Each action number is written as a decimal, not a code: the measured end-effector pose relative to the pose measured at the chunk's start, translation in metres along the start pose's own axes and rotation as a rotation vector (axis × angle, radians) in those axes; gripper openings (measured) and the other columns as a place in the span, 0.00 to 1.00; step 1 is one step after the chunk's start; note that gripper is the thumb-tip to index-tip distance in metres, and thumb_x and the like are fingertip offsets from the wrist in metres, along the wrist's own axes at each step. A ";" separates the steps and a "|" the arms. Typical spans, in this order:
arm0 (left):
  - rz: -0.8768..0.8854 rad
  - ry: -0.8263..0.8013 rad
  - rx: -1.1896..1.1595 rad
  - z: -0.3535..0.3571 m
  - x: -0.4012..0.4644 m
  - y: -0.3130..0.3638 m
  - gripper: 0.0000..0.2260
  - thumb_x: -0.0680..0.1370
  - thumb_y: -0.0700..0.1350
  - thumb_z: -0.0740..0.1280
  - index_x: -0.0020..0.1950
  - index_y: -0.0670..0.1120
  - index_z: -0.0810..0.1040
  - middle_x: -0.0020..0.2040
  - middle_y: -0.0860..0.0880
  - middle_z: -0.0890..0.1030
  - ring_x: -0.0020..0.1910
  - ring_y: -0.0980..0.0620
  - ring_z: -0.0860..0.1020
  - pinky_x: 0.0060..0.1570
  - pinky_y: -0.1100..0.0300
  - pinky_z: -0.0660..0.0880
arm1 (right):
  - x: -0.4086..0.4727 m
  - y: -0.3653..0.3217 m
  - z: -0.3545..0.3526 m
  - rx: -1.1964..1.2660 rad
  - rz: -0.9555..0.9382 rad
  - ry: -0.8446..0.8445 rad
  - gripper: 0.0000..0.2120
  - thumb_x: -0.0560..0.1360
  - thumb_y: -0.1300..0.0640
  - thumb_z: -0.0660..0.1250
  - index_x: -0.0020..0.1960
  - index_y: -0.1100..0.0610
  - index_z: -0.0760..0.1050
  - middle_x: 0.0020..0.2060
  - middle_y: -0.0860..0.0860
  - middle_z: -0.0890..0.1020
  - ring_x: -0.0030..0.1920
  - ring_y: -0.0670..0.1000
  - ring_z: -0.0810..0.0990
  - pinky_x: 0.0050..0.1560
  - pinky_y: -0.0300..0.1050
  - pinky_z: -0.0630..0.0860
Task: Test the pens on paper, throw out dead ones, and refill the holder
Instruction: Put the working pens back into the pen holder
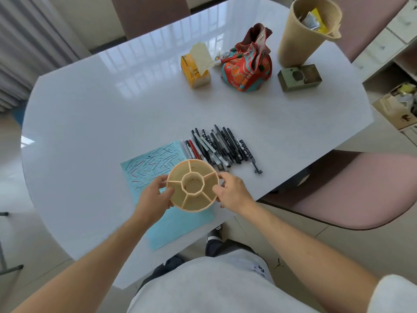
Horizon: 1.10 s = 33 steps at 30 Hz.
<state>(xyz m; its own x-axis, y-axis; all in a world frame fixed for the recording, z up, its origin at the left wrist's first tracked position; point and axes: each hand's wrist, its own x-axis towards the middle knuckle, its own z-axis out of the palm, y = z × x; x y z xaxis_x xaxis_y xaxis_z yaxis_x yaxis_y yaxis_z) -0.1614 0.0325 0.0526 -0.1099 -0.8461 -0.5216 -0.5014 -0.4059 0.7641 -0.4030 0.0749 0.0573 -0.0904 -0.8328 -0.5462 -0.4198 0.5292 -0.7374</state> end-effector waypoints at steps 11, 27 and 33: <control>0.078 0.010 0.205 0.034 0.021 0.022 0.11 0.79 0.50 0.64 0.61 0.56 0.76 0.53 0.59 0.81 0.37 0.59 0.83 0.42 0.53 0.81 | -0.014 0.068 -0.077 -0.020 0.057 0.171 0.12 0.73 0.59 0.65 0.55 0.50 0.79 0.26 0.50 0.81 0.26 0.48 0.83 0.28 0.52 0.83; -0.134 0.184 0.406 0.071 0.132 0.053 0.10 0.74 0.45 0.68 0.39 0.39 0.80 0.30 0.48 0.78 0.25 0.53 0.74 0.21 0.64 0.71 | -0.028 0.092 -0.099 -0.032 0.123 0.217 0.12 0.76 0.63 0.64 0.53 0.50 0.79 0.32 0.58 0.82 0.26 0.47 0.81 0.26 0.34 0.75; -0.138 0.147 0.484 0.068 0.137 0.056 0.05 0.72 0.37 0.65 0.36 0.40 0.77 0.30 0.48 0.76 0.24 0.54 0.71 0.15 0.69 0.62 | -0.024 0.096 -0.105 -0.073 0.118 0.253 0.12 0.75 0.60 0.65 0.54 0.46 0.80 0.32 0.53 0.83 0.30 0.53 0.83 0.34 0.47 0.81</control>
<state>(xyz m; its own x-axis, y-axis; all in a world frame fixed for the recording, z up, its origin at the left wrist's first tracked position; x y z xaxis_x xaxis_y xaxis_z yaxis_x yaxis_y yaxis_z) -0.2634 -0.0831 -0.0020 0.0895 -0.8495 -0.5199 -0.8456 -0.3406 0.4110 -0.5356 0.1285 0.0413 -0.3613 -0.7852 -0.5029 -0.4563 0.6193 -0.6390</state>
